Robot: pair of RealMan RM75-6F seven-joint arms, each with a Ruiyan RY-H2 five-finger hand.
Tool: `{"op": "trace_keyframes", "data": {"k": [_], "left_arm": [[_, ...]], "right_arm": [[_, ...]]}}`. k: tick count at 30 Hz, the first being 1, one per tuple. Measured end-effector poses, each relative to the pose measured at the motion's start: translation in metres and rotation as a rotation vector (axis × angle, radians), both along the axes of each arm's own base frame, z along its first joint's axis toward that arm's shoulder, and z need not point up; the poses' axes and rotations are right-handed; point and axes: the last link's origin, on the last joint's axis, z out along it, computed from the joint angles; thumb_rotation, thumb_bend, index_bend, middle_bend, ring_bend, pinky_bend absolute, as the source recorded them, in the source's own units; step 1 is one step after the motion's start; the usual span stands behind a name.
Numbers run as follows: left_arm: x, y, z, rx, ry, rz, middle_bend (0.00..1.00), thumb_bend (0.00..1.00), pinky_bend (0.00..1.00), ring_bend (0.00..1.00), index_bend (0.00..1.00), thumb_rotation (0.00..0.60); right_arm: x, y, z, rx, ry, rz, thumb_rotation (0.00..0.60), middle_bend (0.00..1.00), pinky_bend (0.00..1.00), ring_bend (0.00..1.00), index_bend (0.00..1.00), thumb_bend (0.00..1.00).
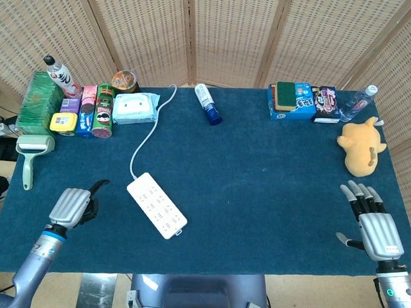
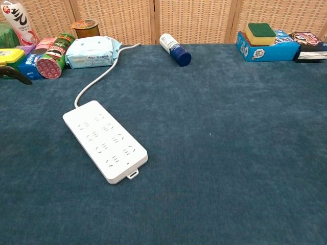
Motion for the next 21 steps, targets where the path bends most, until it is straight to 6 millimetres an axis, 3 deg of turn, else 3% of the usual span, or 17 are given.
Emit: {"op": "trace_keyframes", "data": {"k": [12,21], "left_arm": [[0.031,0.028,-0.028,-0.052,0.027,0.018,1.0,0.79,1.0,1.0,0.32,0.6],[0.031,0.04,-0.046,-0.072,0.03,0.02,1.0,0.78,1.0,1.0,0.32,0.6]], "right_arm": [[-0.002,-0.001,0.0,0.014,-0.007,-0.018,0.6,0.02,0.0,0.02,0.0,0.0],[-0.002,-0.002,0.002,0.013,-0.015,-0.023,0.6,0.02,0.0,0.02,0.0,0.0]]}}
